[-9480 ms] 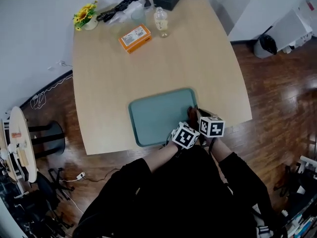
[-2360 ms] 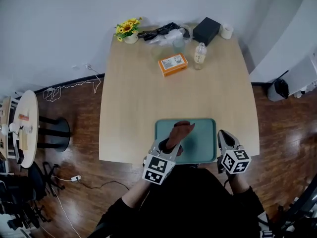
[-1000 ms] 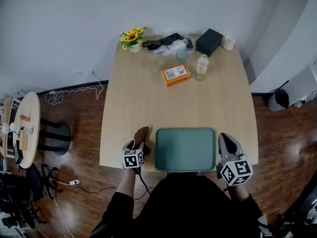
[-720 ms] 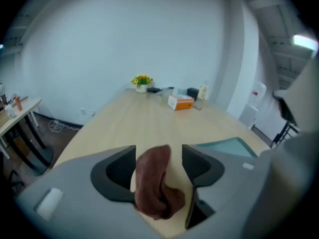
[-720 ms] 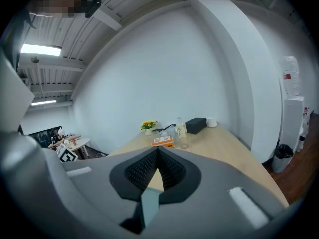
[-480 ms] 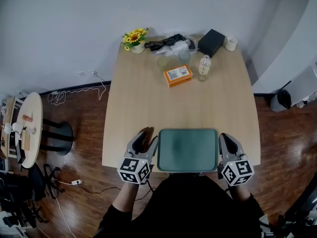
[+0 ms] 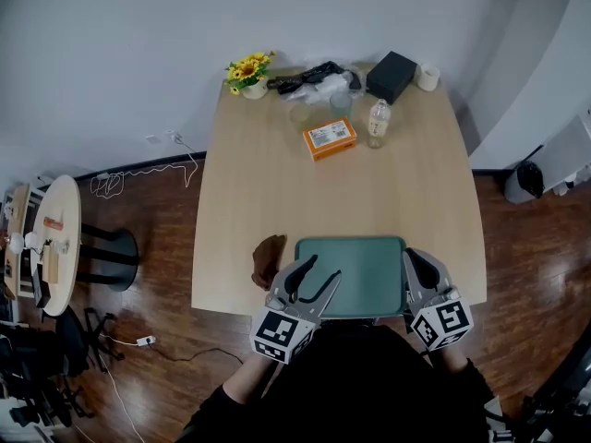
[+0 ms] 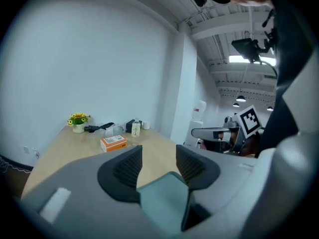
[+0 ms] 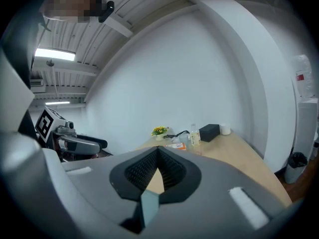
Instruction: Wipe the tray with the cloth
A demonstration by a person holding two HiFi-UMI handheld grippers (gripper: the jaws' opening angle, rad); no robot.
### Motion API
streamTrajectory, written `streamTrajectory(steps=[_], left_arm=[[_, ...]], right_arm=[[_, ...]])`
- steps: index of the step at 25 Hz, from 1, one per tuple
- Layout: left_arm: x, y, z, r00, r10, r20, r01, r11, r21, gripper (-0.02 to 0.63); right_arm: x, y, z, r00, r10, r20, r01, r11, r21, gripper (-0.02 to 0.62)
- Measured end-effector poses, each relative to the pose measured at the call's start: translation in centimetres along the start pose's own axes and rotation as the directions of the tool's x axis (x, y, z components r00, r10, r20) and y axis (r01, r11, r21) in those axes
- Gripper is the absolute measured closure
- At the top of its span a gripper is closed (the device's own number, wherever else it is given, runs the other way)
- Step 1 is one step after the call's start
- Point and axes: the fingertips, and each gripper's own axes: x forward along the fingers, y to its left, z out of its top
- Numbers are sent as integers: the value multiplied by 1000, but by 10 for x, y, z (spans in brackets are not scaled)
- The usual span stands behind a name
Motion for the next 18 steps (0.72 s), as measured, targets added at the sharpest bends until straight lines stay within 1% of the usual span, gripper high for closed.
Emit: streamTrajectory(steps=[5, 18], left_arm=[[1, 4, -8, 1000, 14, -8, -15, 999, -39, 410], [2, 17, -16, 998, 58, -22, -59, 997, -56, 411]], right_arm=[[-3, -2, 0, 1000, -5, 4, 5, 1000, 0, 595], [-4, 0, -3, 1000, 0, -4, 0, 1000, -9, 595]])
